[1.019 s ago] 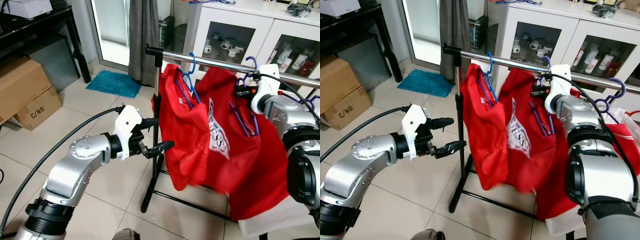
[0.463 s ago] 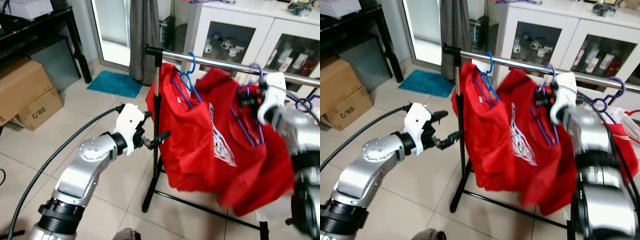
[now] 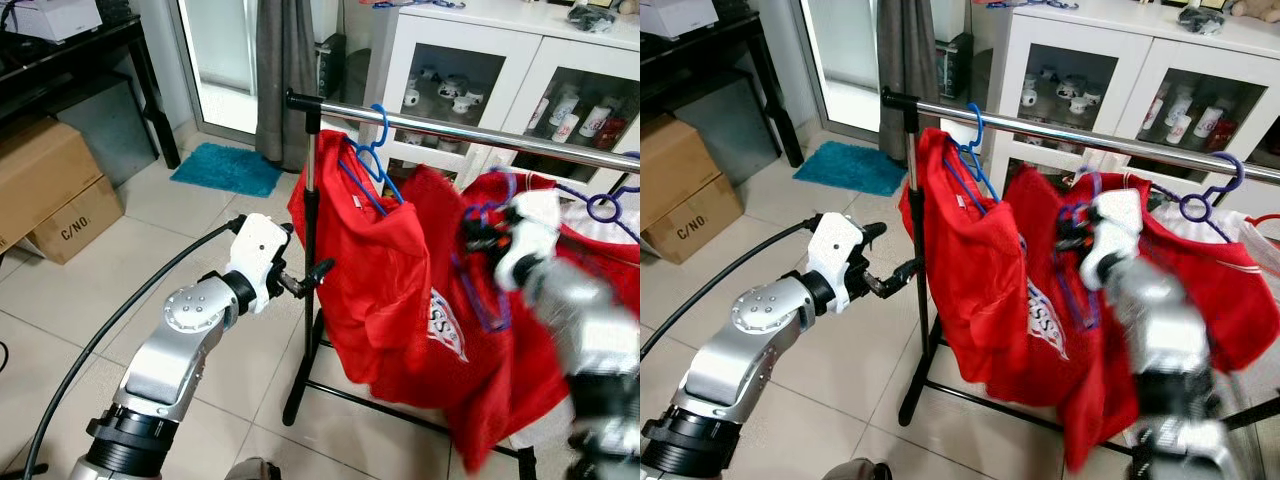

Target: Hang hanger

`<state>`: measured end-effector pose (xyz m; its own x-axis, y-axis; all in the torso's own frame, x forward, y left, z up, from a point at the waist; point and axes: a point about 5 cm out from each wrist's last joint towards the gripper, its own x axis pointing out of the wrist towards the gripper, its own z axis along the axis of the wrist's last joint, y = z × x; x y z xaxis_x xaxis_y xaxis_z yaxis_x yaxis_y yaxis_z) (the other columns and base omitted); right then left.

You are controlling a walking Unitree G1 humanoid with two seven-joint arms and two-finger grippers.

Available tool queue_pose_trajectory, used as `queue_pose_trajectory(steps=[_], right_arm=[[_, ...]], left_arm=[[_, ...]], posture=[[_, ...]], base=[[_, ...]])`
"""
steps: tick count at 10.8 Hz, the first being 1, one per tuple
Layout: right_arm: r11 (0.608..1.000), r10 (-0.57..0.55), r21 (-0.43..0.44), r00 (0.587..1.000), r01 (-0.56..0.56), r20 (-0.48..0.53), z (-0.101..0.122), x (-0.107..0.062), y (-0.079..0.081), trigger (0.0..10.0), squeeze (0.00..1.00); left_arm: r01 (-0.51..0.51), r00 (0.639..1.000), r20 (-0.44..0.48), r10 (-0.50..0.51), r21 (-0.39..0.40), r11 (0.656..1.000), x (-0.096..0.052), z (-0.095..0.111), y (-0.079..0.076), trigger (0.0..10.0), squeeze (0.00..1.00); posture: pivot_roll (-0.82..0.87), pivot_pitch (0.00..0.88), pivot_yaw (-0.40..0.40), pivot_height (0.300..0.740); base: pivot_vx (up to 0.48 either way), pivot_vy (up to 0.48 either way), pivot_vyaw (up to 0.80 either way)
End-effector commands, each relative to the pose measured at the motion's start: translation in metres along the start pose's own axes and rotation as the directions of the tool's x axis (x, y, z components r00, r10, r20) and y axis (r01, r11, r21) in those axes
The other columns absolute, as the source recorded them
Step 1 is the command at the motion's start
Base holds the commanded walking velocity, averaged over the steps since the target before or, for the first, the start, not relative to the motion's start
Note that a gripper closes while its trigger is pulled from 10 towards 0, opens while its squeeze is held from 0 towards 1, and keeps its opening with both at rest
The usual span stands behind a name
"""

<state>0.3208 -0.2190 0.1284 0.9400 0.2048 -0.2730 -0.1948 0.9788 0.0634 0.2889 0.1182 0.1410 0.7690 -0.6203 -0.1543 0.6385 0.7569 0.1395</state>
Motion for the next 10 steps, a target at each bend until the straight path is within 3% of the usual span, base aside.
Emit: queue_pose_trajectory(steps=[1,5,10], right_arm=[[1.000,-0.024,-0.013,0.999,0.024,0.035,0.010,-0.002,0.003,0.0,0.00],[0.999,-0.054,0.001,0.998,0.054,0.019,0.004,0.000,0.017,0.0,0.00],[0.993,-0.114,-0.006,0.993,0.114,-0.012,-0.001,-0.004,0.009,0.0,0.00]], left_arm=[[-0.022,1.000,-0.006,0.022,0.000,1.000,-0.001,-0.003,0.002,10.0,0.00],[-0.036,0.999,-0.007,0.037,0.003,0.999,0.001,-0.004,0.002,10.0,0.00],[-0.029,1.000,-0.006,0.029,0.008,1.000,0.001,-0.003,0.003,10.0,0.00]], posture=[[-0.02,0.000,-0.001,0.740],[-0.01,0.000,-0.009,0.740],[-0.02,0.000,-0.005,0.740]], base=[[-0.285,0.000,0.00],[-0.326,0.000,0.00],[-0.337,0.000,0.00]])
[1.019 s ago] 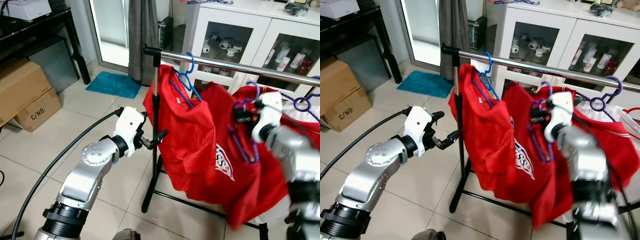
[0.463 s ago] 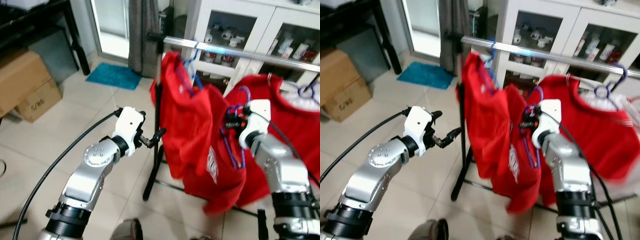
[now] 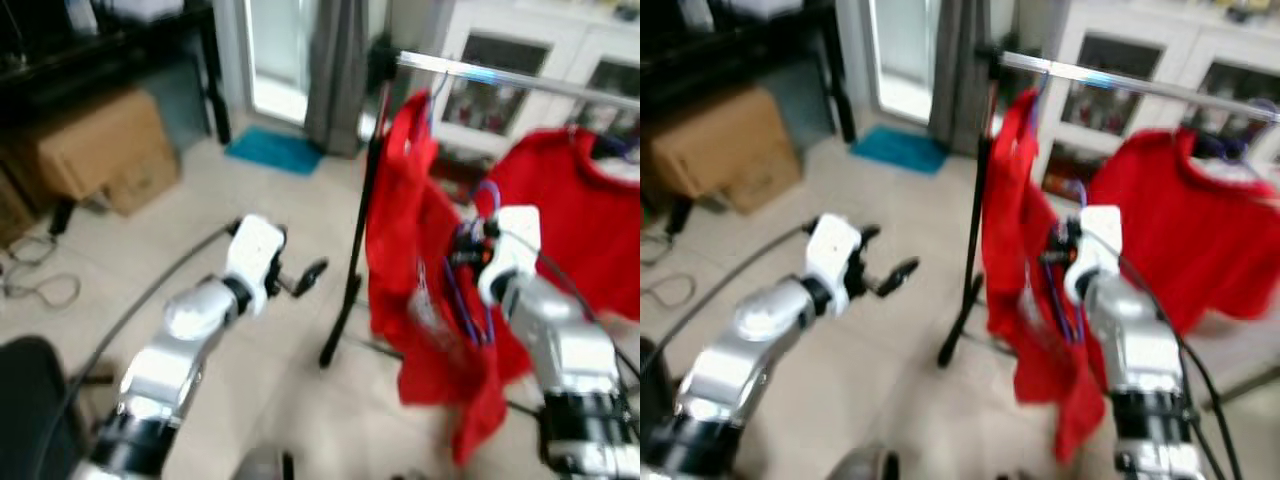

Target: Hang hanger

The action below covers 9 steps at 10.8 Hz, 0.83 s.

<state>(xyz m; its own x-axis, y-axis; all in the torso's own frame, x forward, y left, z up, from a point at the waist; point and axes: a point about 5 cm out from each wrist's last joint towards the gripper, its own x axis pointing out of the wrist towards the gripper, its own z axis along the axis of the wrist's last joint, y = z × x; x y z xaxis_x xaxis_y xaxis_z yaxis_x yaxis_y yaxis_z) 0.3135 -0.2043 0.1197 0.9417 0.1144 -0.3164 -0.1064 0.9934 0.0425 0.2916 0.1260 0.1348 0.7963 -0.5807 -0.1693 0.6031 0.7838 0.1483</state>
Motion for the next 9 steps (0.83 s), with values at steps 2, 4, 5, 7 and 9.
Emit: queue_pose_trajectory(steps=[2,4,5,7,9], right_arm=[[0.999,-0.039,-0.019,0.999,0.039,0.022,0.007,-0.005,-0.008,0.0,0.00],[0.996,-0.070,-0.049,0.997,0.071,0.017,0.005,-0.007,-0.008,0.0,0.00],[0.994,-0.080,-0.067,0.996,0.081,0.029,0.007,-0.007,-0.002,0.0,0.00],[0.997,0.009,-0.078,0.993,0.000,0.118,0.023,-0.008,0.020,0.0,0.00],[0.980,0.100,-0.191,0.966,-0.055,0.237,0.046,-0.014,0.043,0.0,0.00]], left_arm=[[0.035,0.999,0.022,-0.036,0.009,0.999,0.006,0.005,-0.006,10.0,0.00],[0.097,0.995,0.028,-0.097,0.014,0.995,0.014,0.007,-0.013,10.0,0.00],[0.128,0.990,0.069,-0.127,-0.021,0.991,0.021,0.014,-0.014,10.0,1.00],[0.185,0.980,0.070,-0.186,0.018,0.983,0.036,0.021,-0.016,10.0,1.00],[0.275,0.956,0.110,-0.271,-0.025,0.961,0.052,0.030,-0.024,10.0,1.00]], posture=[[-0.02,0.000,-0.006,0.740],[-0.02,0.000,-0.018,0.740],[-0.02,0.000,-0.019,0.740],[-0.03,0.000,-0.026,0.740],[-0.05,0.000,-0.020,0.740]], base=[[-0.167,0.000,0.00],[0.000,0.000,0.00],[0.000,0.000,0.00],[0.000,0.000,0.00],[0.000,0.000,0.00]])
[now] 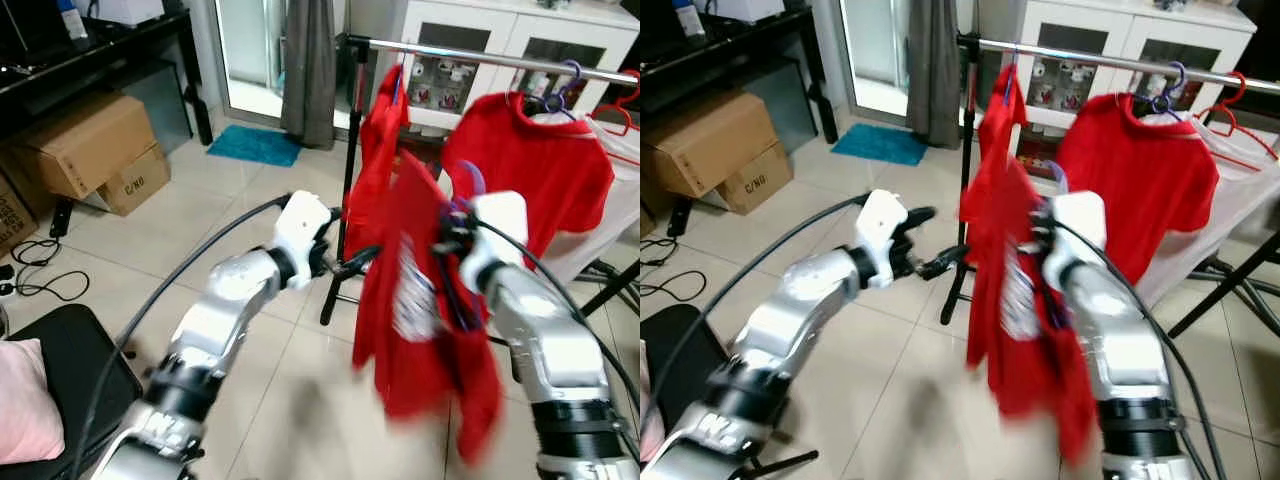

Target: Hang hanger

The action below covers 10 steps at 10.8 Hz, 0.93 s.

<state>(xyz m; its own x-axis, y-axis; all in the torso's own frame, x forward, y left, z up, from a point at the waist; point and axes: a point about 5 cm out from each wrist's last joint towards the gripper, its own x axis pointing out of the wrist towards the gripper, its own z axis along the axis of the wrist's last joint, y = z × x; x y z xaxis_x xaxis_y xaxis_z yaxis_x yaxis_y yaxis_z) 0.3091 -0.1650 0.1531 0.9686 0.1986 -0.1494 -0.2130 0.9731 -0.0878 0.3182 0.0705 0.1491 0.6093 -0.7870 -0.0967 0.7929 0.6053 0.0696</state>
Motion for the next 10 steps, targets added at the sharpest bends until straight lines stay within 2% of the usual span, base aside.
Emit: queue_pose_trajectory(steps=[1,2,3,5,7,9,10], right_arm=[[0.997,0.012,-0.071,0.997,-0.006,0.083,0.018,-0.001,0.003,0.0,0.00],[0.987,0.033,-0.158,0.994,-0.016,0.106,0.025,-0.002,0.011,0.0,0.00],[0.959,0.083,-0.281,0.986,-0.039,0.147,0.037,-0.004,0.024,0.0,0.00],[0.920,0.142,-0.389,0.972,-0.059,0.188,0.049,-0.008,0.038,0.0,0.00],[0.904,0.174,-0.421,0.963,-0.075,0.204,0.054,-0.009,0.046,0.0,0.00],[0.892,0.257,-0.431,0.938,-0.138,0.232,0.064,-0.014,0.065,0.0,0.00],[0.888,0.281,-0.432,0.930,-0.157,0.238,0.066,-0.015,0.069,0.0,0.00]], left_arm=[[0.017,1.000,-0.002,-0.017,0.000,1.000,0.004,0.002,0.001,10.0,0.99],[0.033,0.999,-0.007,-0.033,-0.020,0.999,0.011,0.001,0.001,10.0,0.00],[-0.020,0.999,-0.025,0.019,-0.011,1.000,0.021,0.000,0.010,10.0,0.00],[-0.066,0.998,-0.007,0.066,-0.007,0.998,0.030,0.008,0.021,10.0,0.00],[-0.007,1.000,0.008,0.007,-0.018,1.000,0.035,0.012,0.019,10.0,0.00],[-0.074,0.997,-0.029,0.074,-0.014,0.997,0.046,0.007,0.025,10.0,0.00],[-0.100,0.995,-0.024,0.100,-0.015,0.995,0.048,0.008,0.028,0.0,0.00]], posture=[[-0.05,0.000,-0.020,0.740],[-0.05,0.000,-0.020,0.740],[-0.05,0.000,-0.016,0.740],[-0.06,0.000,-0.013,0.740],[-0.06,0.000,-0.009,0.740],[-0.07,0.000,-0.001,0.740],[-0.07,0.000,0.002,0.740]], base=[[0.000,0.000,0.00],[0.000,0.000,0.00],[0.000,0.000,0.00],[0.000,0.000,0.00],[0.000,0.000,0.00],[0.000,0.000,0.00],[0.000,0.000,0.00]])
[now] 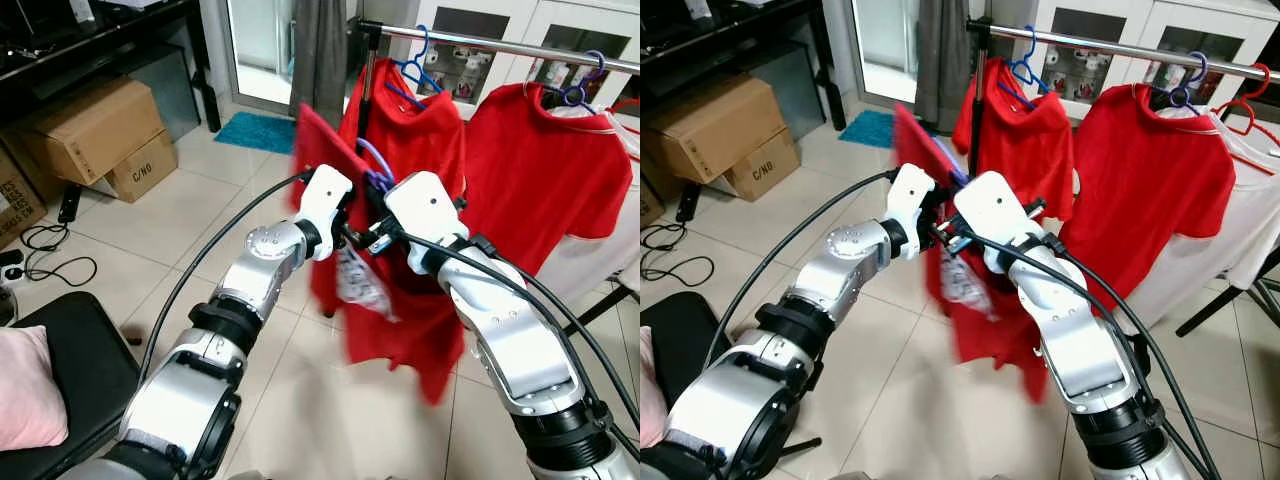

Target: Hang hanger

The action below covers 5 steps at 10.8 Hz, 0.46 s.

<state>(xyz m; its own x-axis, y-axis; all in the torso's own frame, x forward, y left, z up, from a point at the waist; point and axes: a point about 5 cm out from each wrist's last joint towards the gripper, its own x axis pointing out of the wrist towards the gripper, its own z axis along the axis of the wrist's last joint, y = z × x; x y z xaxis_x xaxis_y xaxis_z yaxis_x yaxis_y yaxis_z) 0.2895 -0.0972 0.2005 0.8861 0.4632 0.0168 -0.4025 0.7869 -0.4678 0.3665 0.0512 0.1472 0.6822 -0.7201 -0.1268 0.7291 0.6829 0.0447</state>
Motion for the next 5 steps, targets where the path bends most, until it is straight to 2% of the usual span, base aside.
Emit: queue_pose_trajectory(steps=[1,5], right_arm=[[1.000,0.006,-0.013,0.998,-0.005,0.064,0.0147,0.0007,-0.0011,0.0,0.00],[1.000,-0.014,0.010,1.000,0.013,0.019,0.0065,-0.0003,-0.0028,0.0,0.00]], left_arm=[[-0.021,1.000,0.023,0.020,0.031,0.999,0.0034,0.0097,0.0028,0.0,0.00],[-0.011,0.999,0.051,0.007,0.076,0.997,0.0030,0.0086,-0.0001,0.0,0.00]], posture=[[-0.07,0.000,0.004,0.740],[-0.06,0.000,0.001,0.740]], base=[[0.000,0.000,0.00],[0.000,0.000,0.00]])
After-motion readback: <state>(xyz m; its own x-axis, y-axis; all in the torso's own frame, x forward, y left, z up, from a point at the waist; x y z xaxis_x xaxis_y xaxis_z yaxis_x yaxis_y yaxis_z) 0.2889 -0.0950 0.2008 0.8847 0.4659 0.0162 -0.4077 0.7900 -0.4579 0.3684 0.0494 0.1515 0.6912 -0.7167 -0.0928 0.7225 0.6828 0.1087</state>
